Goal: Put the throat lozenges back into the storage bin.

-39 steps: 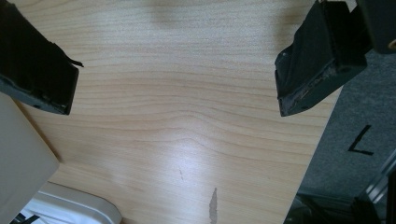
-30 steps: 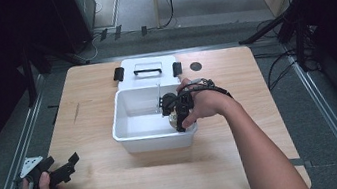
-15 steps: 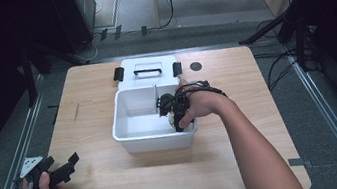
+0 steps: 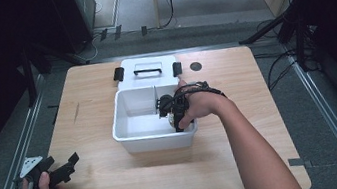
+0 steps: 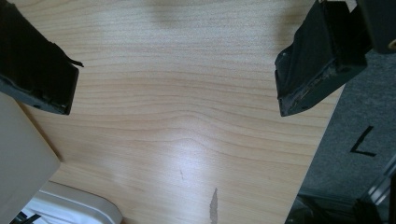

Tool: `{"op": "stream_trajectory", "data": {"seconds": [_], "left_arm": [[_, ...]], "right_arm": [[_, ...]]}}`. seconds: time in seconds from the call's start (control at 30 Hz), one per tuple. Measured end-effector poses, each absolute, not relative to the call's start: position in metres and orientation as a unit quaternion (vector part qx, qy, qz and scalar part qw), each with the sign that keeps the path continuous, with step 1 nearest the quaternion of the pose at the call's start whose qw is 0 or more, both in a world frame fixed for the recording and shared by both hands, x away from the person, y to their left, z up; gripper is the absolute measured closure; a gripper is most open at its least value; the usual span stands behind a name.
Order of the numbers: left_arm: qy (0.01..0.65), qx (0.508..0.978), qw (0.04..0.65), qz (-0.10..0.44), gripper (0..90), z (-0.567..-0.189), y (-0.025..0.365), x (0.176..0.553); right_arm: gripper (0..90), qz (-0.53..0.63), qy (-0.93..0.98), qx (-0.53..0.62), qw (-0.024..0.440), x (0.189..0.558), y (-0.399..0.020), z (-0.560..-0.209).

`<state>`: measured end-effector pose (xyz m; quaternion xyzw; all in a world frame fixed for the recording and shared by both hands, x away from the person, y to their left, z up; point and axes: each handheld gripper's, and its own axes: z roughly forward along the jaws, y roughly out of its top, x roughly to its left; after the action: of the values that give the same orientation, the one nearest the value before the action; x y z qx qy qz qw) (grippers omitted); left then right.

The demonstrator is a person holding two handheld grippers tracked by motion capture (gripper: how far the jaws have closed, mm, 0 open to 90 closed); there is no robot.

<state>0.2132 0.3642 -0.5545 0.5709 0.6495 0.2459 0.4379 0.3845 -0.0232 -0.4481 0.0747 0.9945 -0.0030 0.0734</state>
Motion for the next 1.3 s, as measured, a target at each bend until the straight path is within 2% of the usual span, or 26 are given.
{"op": "stream_trajectory", "data": {"seconds": [0.3,0.43,0.67,1.3], "left_arm": [[0.651,0.569,0.438,0.245,0.0,-0.555,0.364,0.213],[0.651,0.569,0.438,0.246,0.0,-0.555,0.364,0.213],[0.65,0.57,0.438,0.247,0.0,-0.555,0.364,0.213],[0.649,0.57,0.437,0.25,0.0,-0.554,0.363,0.213]], "right_arm": [[17.4,-0.003,0.994,0.078,0.074,0.385,-0.024,-0.446],[28.9,0.011,0.995,0.065,0.072,0.383,-0.026,-0.443],[28.9,0.037,0.992,0.082,0.087,0.383,-0.031,-0.43],[19.4,0.14,0.968,0.18,0.101,0.375,-0.066,-0.378]]}}
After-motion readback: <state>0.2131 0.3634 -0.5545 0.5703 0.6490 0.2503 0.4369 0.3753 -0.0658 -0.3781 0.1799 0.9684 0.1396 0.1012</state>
